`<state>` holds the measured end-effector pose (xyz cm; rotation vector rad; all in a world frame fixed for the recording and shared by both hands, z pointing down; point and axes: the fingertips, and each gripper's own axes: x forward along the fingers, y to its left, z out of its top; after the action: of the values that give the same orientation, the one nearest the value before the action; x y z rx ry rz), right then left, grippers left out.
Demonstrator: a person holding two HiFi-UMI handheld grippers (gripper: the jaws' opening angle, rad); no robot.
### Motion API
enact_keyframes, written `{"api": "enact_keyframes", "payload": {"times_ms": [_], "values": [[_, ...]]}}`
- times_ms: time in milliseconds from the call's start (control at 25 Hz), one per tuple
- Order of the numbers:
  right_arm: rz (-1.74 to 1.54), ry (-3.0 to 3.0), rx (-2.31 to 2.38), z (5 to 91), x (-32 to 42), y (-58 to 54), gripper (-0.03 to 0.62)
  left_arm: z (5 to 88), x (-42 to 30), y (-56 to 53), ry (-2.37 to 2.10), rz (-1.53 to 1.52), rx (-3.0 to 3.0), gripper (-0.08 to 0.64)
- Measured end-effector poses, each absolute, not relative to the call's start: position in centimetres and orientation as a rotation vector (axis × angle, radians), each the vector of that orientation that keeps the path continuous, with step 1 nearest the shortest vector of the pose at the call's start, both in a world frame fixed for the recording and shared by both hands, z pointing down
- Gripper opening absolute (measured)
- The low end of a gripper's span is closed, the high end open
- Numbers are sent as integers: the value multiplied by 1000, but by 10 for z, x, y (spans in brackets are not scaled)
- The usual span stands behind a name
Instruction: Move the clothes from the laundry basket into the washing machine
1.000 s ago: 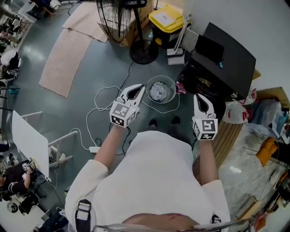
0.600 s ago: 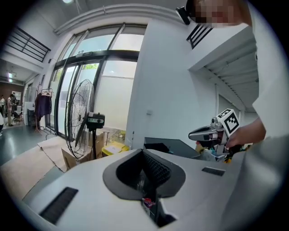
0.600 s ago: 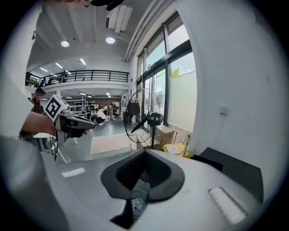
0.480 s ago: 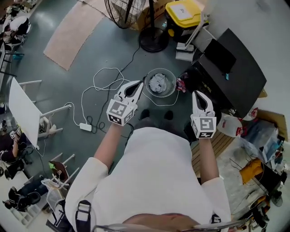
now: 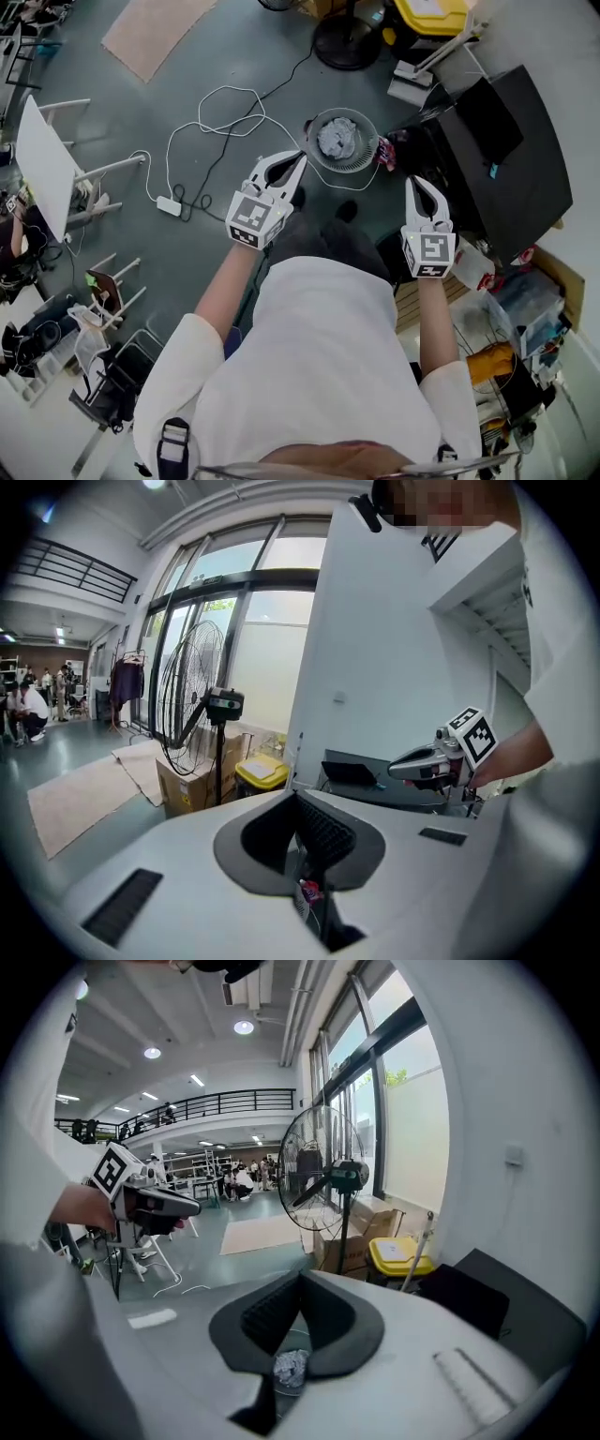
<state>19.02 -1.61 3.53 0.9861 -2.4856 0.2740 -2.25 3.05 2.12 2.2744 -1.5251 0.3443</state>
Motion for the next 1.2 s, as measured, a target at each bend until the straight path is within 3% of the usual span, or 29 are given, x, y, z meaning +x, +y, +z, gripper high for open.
{"api": "enact_keyframes", "payload": {"times_ms": [800, 1200], "values": [[432, -2387, 840, 223, 125, -50, 11, 202, -52, 18, -1483, 395, 2128, 6], [318, -2348, 743, 341, 85, -75, 11, 327, -74, 12, -1393, 461, 2144, 6]]}}
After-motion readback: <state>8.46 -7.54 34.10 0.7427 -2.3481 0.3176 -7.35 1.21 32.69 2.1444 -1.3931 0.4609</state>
